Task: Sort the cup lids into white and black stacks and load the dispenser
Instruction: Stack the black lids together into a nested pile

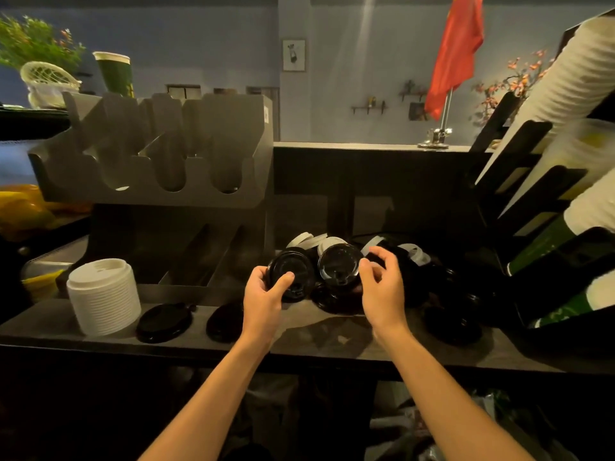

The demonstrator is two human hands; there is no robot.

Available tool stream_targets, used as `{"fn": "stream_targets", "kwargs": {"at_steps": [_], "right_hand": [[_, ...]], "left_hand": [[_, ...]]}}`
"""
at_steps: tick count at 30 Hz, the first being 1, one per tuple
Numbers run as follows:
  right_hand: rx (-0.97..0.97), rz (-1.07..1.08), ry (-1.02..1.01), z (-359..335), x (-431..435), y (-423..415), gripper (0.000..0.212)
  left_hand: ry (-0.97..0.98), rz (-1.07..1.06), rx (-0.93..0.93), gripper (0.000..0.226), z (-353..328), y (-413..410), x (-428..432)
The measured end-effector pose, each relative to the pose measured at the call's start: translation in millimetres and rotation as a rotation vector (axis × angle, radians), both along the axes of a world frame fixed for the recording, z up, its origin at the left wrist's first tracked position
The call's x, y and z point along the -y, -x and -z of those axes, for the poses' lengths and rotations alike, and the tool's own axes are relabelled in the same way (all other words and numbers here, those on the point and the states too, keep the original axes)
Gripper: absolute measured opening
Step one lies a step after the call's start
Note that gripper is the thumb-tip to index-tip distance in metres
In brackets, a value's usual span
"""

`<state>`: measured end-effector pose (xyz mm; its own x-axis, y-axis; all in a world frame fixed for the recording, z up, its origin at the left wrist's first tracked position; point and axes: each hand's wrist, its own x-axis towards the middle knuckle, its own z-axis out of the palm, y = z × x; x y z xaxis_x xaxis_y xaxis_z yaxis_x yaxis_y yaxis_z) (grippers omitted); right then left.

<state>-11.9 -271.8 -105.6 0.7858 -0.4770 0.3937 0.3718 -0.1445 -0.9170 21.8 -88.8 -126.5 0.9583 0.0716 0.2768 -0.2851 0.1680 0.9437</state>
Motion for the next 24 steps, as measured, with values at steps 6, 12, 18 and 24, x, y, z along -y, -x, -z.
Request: {"fn": "stream_targets", "kwargs": {"at_steps": [6,12,18,24], "right_hand": [[-0.011,-0.115,-0.380,-2.0,25.4,2.7,0.037],[-0.037,-0.114,-0.040,12.7,36.3,2.5,0.036],[0.004,-0.065,0.291,35.5,40.8,-0.6,0.039],[0.007,0.021,0.368,38.2,39.5,-3.0,0.040]], "left_hand": [[-0.017,0.106,-0.058,0.011,0.1,-10.7,40.8],[0.031,0.228,-0.094,0.031,-2.0,-7.4,73.0],[-0.014,0.280,-0.082,0.038,3.4,-2.9,73.6],[0.009,0.283,-0.055,0.023,3.7,0.5,72.4]]}}
